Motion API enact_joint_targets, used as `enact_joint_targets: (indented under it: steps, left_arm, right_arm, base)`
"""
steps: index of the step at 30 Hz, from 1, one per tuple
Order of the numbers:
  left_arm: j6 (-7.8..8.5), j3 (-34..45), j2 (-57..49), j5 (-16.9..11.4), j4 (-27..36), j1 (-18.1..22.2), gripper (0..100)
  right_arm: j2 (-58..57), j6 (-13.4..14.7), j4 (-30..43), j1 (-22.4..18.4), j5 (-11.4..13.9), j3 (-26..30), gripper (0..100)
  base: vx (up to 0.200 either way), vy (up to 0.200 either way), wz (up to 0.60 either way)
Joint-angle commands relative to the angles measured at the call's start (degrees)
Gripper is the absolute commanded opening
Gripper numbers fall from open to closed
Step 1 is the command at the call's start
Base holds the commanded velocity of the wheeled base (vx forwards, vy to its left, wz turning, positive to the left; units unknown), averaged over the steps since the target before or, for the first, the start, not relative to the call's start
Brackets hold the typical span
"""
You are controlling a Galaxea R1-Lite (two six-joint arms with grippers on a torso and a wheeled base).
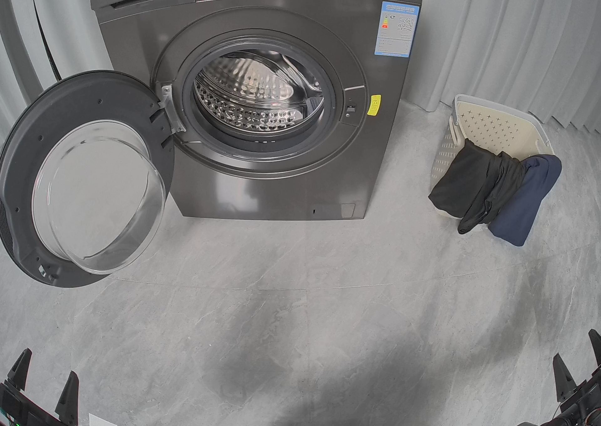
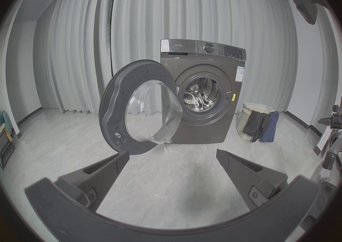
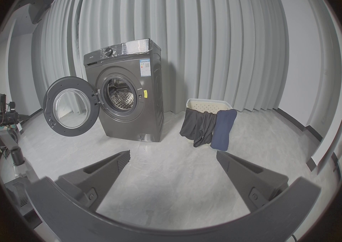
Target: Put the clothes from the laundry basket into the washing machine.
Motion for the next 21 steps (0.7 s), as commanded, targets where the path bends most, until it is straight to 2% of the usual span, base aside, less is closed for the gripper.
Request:
enact_joint_targets:
  steps: [1,6,9,21]
  left_arm:
    - [-0.08,1.01,-0.86,0.06,0.01,0.04,100]
    - [-0.52,1.01,-0.86,0.15,-0.08,0.04,100]
    - [-1.04,1.01,-0.86,0.24,0.01,0.04,100]
    - [-1.22,1.01,-0.86,0.24,0.01,0.04,100]
  right_arm:
    - [-0.66,-0.01,0.02,0.01,0.01,1.01,100]
    - [-0.66,-0.01,0.02,0.01,0.01,1.01,100]
    - [-0.66,-0.01,0.02,0.01,0.01,1.01,100]
    - [-0.66,-0.01,0.02,0.01,0.01,1.01,100]
  base:
    - [0.0,0.0,0.0]
    - [0.0,0.0,0.0]
    - [0.2,0.0,0.0]
    - [0.2,0.0,0.0]
